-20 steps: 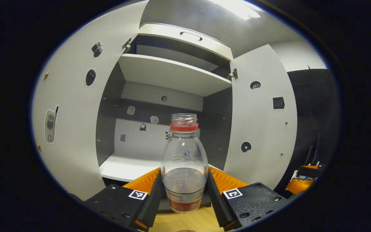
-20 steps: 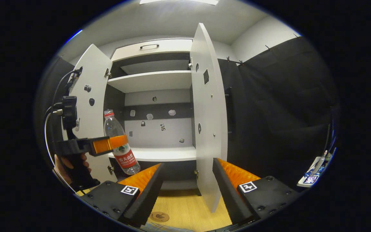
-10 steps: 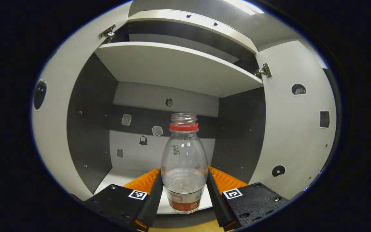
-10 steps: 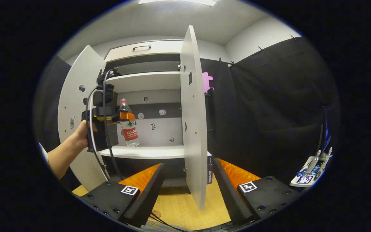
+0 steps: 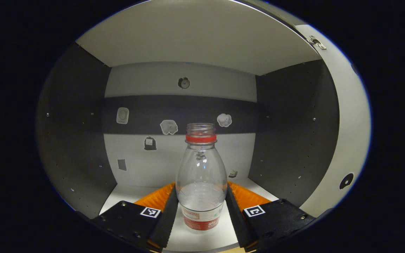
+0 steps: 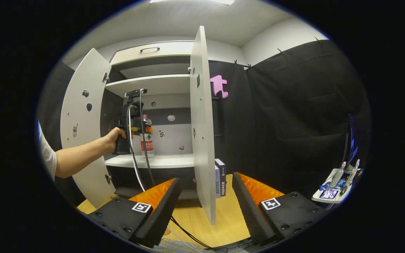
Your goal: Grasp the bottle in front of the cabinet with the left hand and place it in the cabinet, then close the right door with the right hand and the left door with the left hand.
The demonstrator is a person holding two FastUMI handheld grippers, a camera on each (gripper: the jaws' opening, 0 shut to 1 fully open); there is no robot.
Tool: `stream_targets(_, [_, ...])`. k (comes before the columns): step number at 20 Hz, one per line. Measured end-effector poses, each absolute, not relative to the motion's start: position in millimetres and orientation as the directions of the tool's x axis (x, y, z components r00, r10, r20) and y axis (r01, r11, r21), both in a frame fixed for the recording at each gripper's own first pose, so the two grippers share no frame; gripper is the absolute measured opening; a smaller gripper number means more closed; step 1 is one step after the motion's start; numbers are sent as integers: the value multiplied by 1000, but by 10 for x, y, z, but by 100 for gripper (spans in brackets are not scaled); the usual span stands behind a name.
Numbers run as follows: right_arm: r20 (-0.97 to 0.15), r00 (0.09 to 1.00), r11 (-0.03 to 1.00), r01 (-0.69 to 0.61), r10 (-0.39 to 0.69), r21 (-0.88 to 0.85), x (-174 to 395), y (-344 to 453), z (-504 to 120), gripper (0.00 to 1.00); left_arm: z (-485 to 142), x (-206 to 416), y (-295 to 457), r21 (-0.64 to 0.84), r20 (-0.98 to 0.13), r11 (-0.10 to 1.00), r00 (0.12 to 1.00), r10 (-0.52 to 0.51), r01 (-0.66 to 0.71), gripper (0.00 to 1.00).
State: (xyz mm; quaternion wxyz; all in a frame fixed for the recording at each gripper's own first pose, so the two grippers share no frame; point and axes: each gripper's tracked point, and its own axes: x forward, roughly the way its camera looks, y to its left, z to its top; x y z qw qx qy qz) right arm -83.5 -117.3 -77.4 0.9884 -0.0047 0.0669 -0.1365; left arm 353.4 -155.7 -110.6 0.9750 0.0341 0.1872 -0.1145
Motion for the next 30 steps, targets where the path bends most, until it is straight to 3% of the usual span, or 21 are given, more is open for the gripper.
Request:
stream_targets(9, [-148, 944, 955, 298, -296, -14, -826, -1314, -835, 97, -1299, 3612, -1515, 14, -400, 974, 894, -200, 225, 76])
stream_targets(12, [-148, 942, 953, 303, -302, -14, -800, -1334, -836, 97, -1325, 3642, -1514, -4, -393, 975, 896, -206, 222, 85])
stream_targets(14, [-145, 941, 952, 305, -304, -20, -782, -1335, -838, 97, -1293, 3639, -1503, -23, -372, 976, 905, -208, 215, 96])
stream_targets(21, [-159, 946, 959, 284, -283, -15, -644, -1252, -901, 97, -971, 3442, -1422, -51, -294, 970, 925, -240, 236, 95])
stream_targets(30, [-165, 959, 973, 232, -232, -16, -500, -1079, -943, 97, -58, 2737, -1518, -82, -92, 946, 942, -322, 315, 96])
